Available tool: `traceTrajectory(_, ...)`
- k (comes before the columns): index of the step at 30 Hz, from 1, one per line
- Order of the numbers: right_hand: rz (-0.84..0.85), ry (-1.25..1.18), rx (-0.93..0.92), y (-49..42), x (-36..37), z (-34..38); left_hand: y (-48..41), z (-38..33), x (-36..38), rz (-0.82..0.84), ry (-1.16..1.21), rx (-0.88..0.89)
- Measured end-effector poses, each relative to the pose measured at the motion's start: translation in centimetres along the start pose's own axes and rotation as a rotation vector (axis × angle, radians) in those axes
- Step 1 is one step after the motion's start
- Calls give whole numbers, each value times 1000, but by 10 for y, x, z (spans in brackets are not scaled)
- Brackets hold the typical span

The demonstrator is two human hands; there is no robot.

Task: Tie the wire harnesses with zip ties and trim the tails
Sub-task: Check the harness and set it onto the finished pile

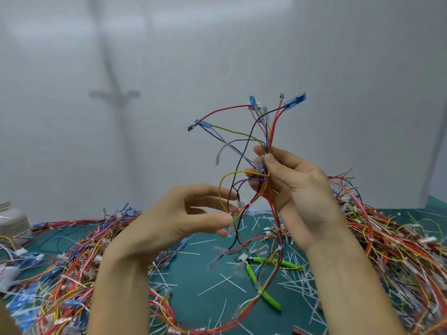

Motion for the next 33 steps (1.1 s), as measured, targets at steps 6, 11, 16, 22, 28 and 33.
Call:
traceTrajectory(6,-19,-59,-7,2,-6,6,-3,-10,-7,-248,10,94)
traceTrajectory(11,-113,-77,14,4,-18,10,6,-17,-17,-323,245,214)
traceTrajectory(16,-131,-135,31,4,-19,11,12,-18,-22,-354,298,215)
traceTrajectory(22,-85,-237,74,4,-10,9,8,-18,-17,-348,317,217)
traceTrajectory(28,-90,-247,72,6,-11,13,5,-22,-13,-357,326,225)
traceTrajectory(33,-86,-151,22,6,-9,17,-1,-12,-15,-403,231,145)
Point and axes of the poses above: each hand's wrist, its own y-axis away from the middle knuckle, its own x-axis out of the palm, z = x × y, the point moved 6 cm from there along -y, towards the middle knuckle, and after that the axes turned 11 degrees about z, right-handed, at the moved point
